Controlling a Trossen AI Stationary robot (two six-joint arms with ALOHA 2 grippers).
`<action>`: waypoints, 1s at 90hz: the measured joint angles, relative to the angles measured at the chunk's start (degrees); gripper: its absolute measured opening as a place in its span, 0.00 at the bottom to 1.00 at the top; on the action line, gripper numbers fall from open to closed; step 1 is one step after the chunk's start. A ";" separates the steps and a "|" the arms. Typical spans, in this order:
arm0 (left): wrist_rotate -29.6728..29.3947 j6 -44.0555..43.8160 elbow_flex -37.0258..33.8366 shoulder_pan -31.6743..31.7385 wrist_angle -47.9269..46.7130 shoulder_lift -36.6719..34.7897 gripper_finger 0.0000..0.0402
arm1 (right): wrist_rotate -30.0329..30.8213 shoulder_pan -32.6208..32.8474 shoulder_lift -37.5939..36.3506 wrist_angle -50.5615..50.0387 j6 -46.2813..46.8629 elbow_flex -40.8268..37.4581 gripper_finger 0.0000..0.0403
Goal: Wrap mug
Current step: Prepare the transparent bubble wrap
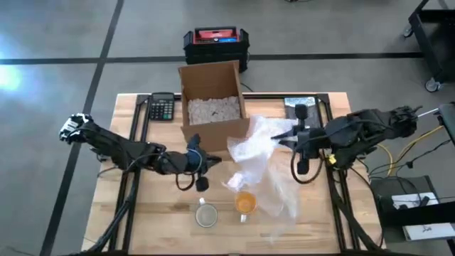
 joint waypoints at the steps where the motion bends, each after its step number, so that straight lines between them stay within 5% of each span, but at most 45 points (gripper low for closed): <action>1: -0.20 0.09 0.00 0.14 0.04 -0.01 0.08 | -0.15 0.00 0.15 -0.09 -0.01 0.00 0.02; 34: 2.61 4.67 0.00 1.88 1.06 4.28 0.46 | -1.27 -0.07 1.75 2.00 0.66 -0.04 0.02; 47: -1.11 7.55 -0.01 2.11 5.20 6.98 0.53 | -1.91 -0.09 1.75 2.88 0.71 -0.04 0.02; 69: -1.01 11.51 1.50 2.95 10.83 13.03 0.53 | -2.28 -0.09 1.75 2.86 2.21 -0.04 0.02; 90: -14.38 19.39 7.48 3.32 11.89 19.43 0.35 | -3.13 -0.09 2.03 3.26 4.20 -0.04 0.02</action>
